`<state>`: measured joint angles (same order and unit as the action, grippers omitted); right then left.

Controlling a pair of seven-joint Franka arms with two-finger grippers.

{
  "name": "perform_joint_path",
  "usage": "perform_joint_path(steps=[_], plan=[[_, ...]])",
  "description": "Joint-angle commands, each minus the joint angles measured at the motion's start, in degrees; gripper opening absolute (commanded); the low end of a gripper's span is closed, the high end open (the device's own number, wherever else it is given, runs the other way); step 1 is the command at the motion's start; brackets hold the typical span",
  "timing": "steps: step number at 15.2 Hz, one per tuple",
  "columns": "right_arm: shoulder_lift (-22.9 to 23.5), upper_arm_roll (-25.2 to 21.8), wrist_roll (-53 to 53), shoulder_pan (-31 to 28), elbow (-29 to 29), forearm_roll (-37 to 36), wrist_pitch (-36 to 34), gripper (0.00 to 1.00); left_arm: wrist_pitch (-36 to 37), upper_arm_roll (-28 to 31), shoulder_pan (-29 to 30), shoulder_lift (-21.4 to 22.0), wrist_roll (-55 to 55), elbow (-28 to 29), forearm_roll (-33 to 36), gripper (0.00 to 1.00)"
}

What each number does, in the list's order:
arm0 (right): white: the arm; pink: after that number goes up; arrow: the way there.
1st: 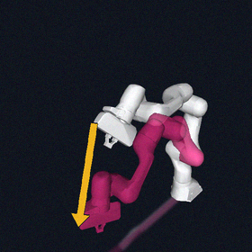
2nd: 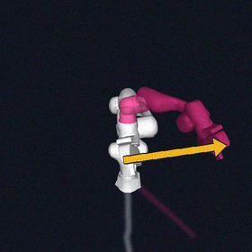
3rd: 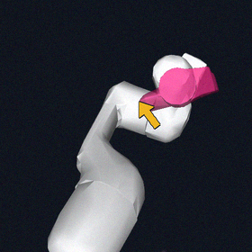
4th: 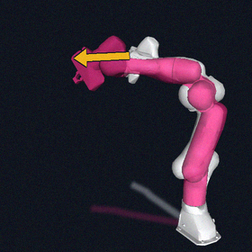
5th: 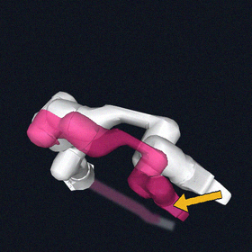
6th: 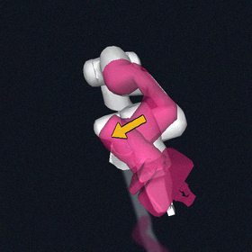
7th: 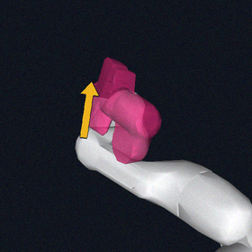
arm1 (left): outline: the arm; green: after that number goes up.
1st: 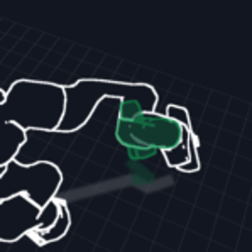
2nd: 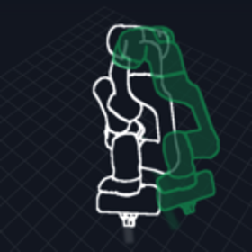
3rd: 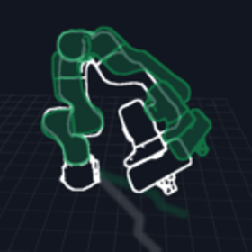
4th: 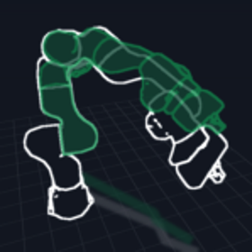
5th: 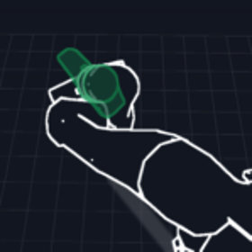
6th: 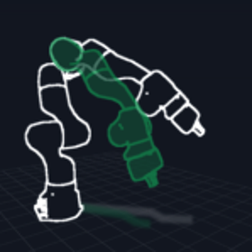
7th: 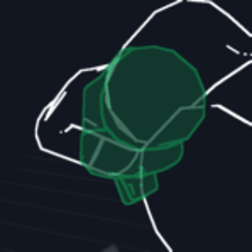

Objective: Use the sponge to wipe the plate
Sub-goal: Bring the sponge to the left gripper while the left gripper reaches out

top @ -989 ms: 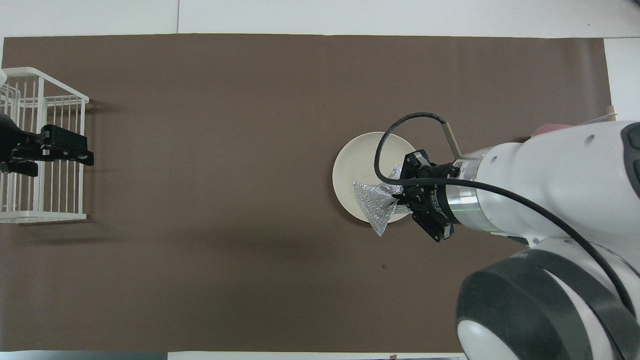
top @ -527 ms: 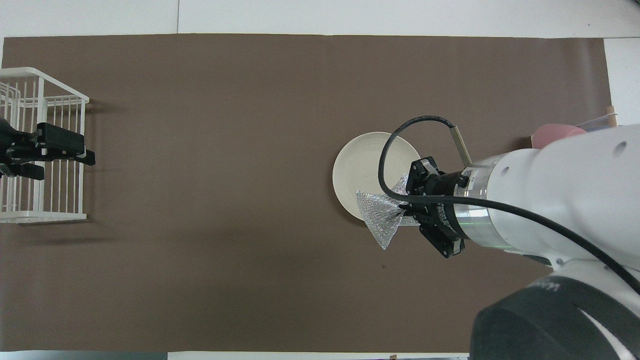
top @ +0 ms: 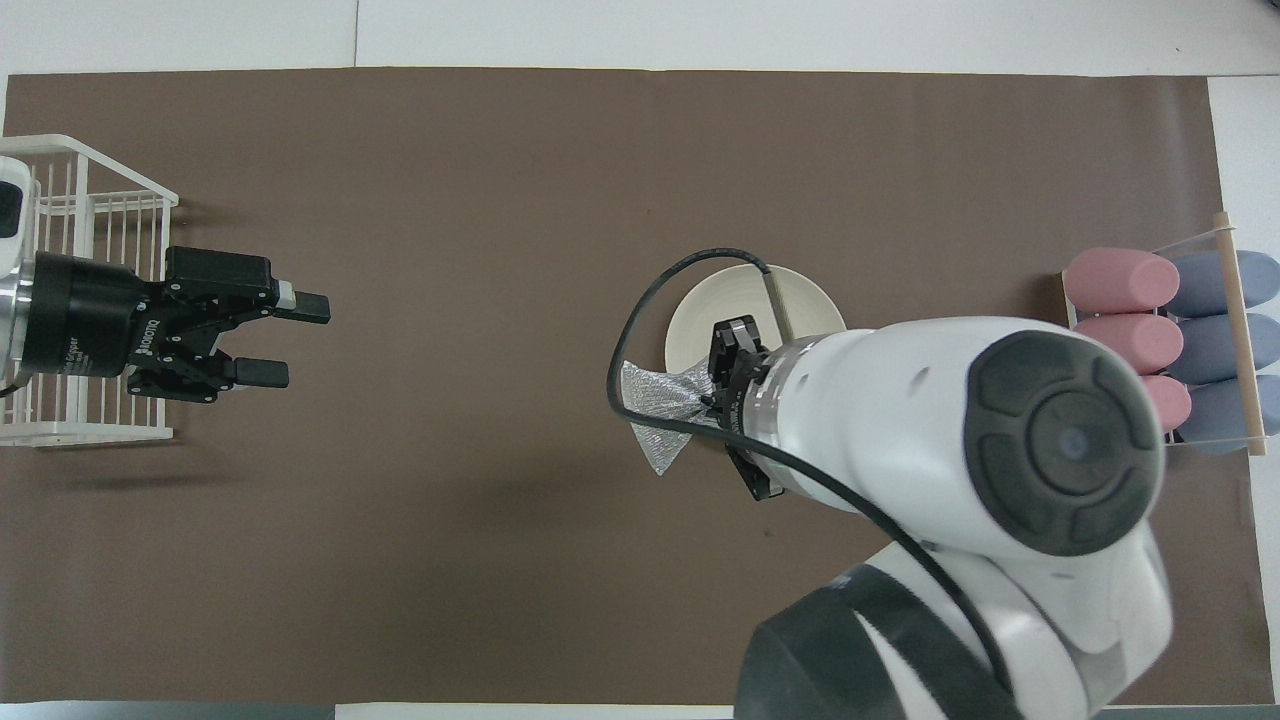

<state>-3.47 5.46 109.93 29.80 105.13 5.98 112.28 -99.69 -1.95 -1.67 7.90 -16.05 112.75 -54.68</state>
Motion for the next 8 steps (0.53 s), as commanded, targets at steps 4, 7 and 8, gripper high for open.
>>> perform_joint_path(steps=[4, 7, 8], plan=[[7.6, 0.0, 8.4, 5.4, -2.6, -7.0, 5.8, 0.00, -12.1, 0.3, -8.7, 4.6, 6.3, 12.6, -14.6, 1.00], [8.2, -0.1, 8.2, 4.6, -4.2, -7.8, 5.1, 0.00, -12.0, 0.3, -11.2, 4.4, 13.8, 15.4, -16.2, 1.00], [8.2, -0.1, 8.2, 4.6, -4.1, -7.8, 5.1, 0.00, -11.8, 0.3, -11.3, 4.1, 16.2, 16.1, -16.2, 1.00]])
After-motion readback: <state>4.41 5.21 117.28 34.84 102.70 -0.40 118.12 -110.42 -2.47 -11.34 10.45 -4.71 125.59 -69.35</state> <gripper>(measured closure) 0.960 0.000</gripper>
